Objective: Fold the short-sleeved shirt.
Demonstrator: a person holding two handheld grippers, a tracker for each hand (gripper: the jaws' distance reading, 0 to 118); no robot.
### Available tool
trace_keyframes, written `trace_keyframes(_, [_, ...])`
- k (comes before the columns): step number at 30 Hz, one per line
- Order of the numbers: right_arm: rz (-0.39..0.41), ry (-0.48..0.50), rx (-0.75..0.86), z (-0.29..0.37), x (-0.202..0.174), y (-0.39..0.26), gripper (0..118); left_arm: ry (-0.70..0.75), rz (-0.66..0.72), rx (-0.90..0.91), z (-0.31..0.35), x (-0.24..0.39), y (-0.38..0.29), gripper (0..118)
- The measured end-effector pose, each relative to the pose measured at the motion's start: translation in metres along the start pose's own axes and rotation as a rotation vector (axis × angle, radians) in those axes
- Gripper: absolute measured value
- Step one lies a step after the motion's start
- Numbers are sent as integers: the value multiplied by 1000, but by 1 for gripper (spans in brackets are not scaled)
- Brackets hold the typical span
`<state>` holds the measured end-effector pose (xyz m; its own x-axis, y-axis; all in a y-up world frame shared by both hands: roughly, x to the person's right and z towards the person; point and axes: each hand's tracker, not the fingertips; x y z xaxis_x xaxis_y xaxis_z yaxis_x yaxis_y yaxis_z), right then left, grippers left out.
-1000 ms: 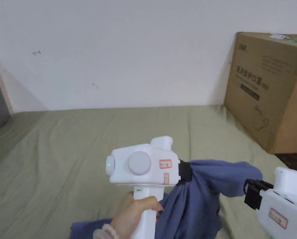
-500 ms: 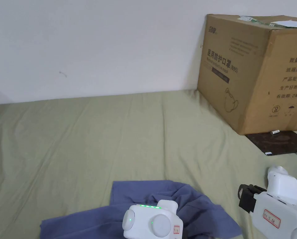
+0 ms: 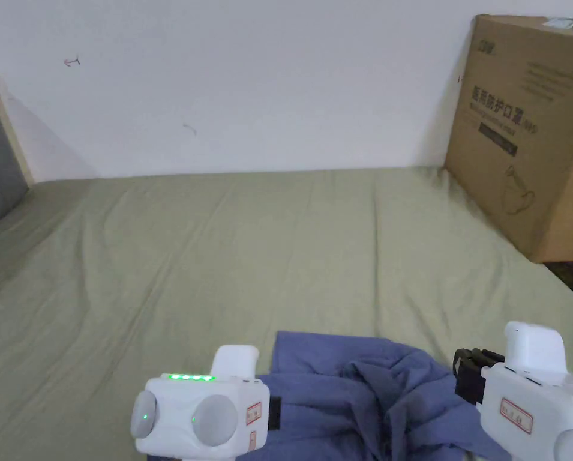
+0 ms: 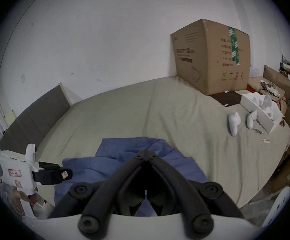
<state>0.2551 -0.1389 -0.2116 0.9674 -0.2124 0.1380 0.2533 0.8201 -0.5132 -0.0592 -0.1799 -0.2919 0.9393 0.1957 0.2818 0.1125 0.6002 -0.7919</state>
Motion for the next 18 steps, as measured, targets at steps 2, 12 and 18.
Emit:
trace_keyframes(2, [11,17,-22,-8,-9,-5,0,4,27,-7,-2,-25,-13,0])
trace_keyframes(12, [32,32,-85,-56,-26,0,0,153,227,49,-12,-115,37,43])
trace_keyframes(18, [33,18,-114,-78,-17,-1,0,185,269,-87,-73,-145,61,98])
